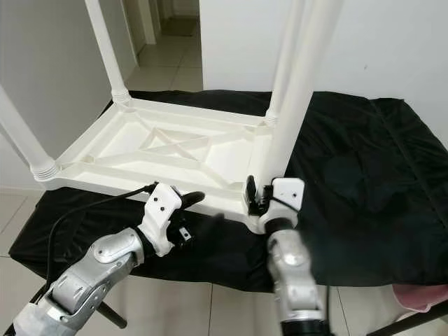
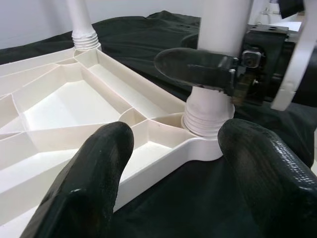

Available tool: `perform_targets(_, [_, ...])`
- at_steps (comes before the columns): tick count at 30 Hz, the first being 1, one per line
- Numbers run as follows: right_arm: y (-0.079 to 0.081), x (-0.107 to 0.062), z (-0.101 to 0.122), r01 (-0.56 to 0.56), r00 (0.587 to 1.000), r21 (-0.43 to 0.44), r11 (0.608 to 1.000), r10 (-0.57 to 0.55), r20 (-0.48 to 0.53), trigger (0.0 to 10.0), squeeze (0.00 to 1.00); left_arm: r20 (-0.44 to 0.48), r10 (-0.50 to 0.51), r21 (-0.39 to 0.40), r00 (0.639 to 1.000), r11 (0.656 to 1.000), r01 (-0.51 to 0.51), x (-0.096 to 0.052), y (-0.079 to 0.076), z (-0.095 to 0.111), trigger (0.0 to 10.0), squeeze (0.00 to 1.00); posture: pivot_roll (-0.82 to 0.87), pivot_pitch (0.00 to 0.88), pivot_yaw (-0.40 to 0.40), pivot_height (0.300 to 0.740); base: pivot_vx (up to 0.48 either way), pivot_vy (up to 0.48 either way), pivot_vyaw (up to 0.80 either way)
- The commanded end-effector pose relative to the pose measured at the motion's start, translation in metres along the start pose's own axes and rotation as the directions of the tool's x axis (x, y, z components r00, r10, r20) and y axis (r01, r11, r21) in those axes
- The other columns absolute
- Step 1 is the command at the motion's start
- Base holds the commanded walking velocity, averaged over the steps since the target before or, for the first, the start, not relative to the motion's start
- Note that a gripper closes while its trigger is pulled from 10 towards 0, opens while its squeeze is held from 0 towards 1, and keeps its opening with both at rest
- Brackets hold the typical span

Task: Building children table

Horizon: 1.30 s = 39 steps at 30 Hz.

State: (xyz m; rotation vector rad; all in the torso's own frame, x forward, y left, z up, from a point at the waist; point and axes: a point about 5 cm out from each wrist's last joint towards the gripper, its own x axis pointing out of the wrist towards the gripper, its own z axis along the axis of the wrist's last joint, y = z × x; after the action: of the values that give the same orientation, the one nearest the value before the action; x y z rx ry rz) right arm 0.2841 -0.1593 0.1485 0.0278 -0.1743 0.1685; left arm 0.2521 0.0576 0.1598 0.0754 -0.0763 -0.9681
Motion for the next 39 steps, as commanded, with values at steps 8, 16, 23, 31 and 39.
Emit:
perform_targets(8, [0.005, 0.009, -0.003, -0.367, 0.929, -0.059, 0.929, 0.362, -0.075, 10.0, 0.0, 0.005, -0.102, 0.019, 0.995, 0.995, 0.102, 0.001, 0.002, 0.003, 10.0, 0.0, -0.04, 0.0, 0.036, 0.74, 0.0, 0.0, 0.0])
perform_targets(16, [-0.004, 0.007, -0.015, -0.421, 0.898, 0.004, 0.907, 0.417, -0.14, 0.0, 0.0, 0.017, -0.073, 0.018, 0.997, 0.997, 0.072, 0.003, 0.003, 0.005, 10.0, 0.0, -0.03, 0.0, 0.016, 0.74, 0.0, 0.0, 0.0])
perform_targets(23, [-0.005, 0.002, -0.02, -0.367, 0.917, 0.054, 0.929, 0.371, -0.149, 10.0, 0.0, 0.008, -0.076, 0.011, 0.997, 0.997, 0.076, -0.001, 0.001, 0.002, 10.0, 0.0, -0.03, 0.0, 0.024, 0.74, 0.0, 0.0, 0.0])
perform_targets(31, [0.002, 0.006, -0.018, -0.183, 0.968, 0.073, 0.981, 0.192, -0.162, 10.0, 0.0, 0.017, -0.063, 0.008, 0.998, 0.998, 0.063, 0.002, 0.005, 0.003, 10.0, 0.0, -0.04, 0.0, 0.018, 0.74, 0.0, 0.0, 0.0])
perform_targets(39, [0.012, 0.001, -0.019, 0.101, 0.98, 0.085, 0.991, -0.084, -0.183, 10.0, 0.0, 0.023, -0.064, 0.0, 0.998, 0.998, 0.064, 0.004, 0.002, 0.003, 10.0, 0.0, -0.04, 0.0, 0.007, 0.74, 0.0, 0.0, 0.0])
